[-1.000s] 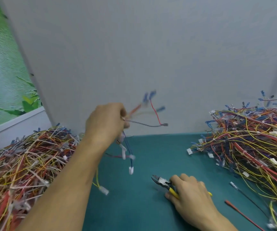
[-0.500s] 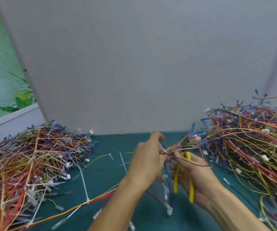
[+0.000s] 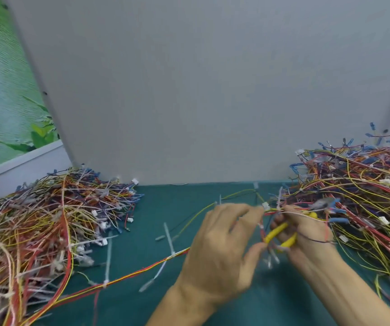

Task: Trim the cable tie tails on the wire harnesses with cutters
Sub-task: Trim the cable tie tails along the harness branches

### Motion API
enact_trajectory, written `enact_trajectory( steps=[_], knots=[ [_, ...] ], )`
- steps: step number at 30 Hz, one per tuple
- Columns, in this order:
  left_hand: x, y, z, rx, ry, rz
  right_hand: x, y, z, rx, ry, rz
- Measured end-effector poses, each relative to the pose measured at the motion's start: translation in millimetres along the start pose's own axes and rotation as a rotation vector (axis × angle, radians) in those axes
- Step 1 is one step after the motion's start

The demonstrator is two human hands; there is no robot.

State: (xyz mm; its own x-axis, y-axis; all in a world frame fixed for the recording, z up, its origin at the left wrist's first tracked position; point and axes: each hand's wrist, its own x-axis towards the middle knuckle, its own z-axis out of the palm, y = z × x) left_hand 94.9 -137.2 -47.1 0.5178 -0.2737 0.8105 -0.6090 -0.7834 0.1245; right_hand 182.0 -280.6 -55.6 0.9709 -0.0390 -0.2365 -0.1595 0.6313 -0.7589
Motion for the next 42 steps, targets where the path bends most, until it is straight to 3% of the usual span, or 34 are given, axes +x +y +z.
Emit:
enact_trajectory(
  steps=[2, 7, 10, 15, 18, 20, 23, 24, 25, 26, 27, 29, 30, 31, 33, 35, 37, 38, 42],
  knots=[
    [-6, 1, 4, -0.132, -0.041, -0.003, 5, -6, -5, 0.038, 0.038, 0.001],
    [-20, -10, 10, -0.173, -0.675, -0.542, 9, -7, -7, 0.029, 0.029, 0.002],
    [-26, -26, 6, -0.217, -0.751, -0.662, 10, -15, -5, 0.009, -0.009, -0.013],
    [-30, -53, -11, -0.131, -0.712, -0.783, 19, -36, -14, -0.009, 0.004, -0.010],
    [-36, -67, -23, -0.214, -0.763, -0.916, 21, -41, -18, -0.112, 0.048, -0.001],
    [-33, -61, -32, -0.549, -0.607, -1.092, 22, -39, -18, -0.068, 0.121, -0.068],
    [-32, -48, -28, -1.372, 0.012, -1.499, 20, -39, -17, -0.055, 0.152, -0.110],
    [-35, -40, -25, -1.491, 0.156, -1.560, 20, -40, -16, -0.063, 0.154, -0.120],
    [-39, -28, -25, -1.517, 0.171, -1.577, 19, -41, -16, -0.057, 0.154, -0.132],
    [-45, -17, -26, -1.493, 0.032, -1.575, 18, -42, -16, -0.042, 0.150, -0.140],
    [-48, -5, -32, -1.385, -0.233, -1.531, 16, -43, -16, -0.029, 0.143, -0.140],
    [-50, 2, -49, -1.006, -0.835, -1.174, 15, -43, -16, -0.035, 0.133, -0.124],
    [-47, -4, -59, -0.844, -1.003, -1.011, 15, -43, -16, -0.048, 0.133, -0.117],
    [-43, -11, -72, -0.780, -1.072, -0.888, 15, -43, -16, -0.062, 0.135, -0.116],
    [-29, -19, -100, -0.907, -0.926, -0.815, 17, -44, -16, -0.084, 0.142, -0.136],
    [-21, -30, -118, -1.003, -0.483, -0.971, 18, -45, -17, -0.107, 0.147, -0.142],
    [-28, -54, -122, -0.863, -0.089, -1.159, 18, -45, -17, -0.124, 0.145, -0.129],
    [-34, -64, -123, -0.722, -0.031, -1.235, 20, -46, -18, -0.127, 0.147, -0.121],
    [-68, -107, -144, -0.227, -0.211, -1.353, 21, -44, -19, -0.149, 0.157, -0.112]
  ],
)
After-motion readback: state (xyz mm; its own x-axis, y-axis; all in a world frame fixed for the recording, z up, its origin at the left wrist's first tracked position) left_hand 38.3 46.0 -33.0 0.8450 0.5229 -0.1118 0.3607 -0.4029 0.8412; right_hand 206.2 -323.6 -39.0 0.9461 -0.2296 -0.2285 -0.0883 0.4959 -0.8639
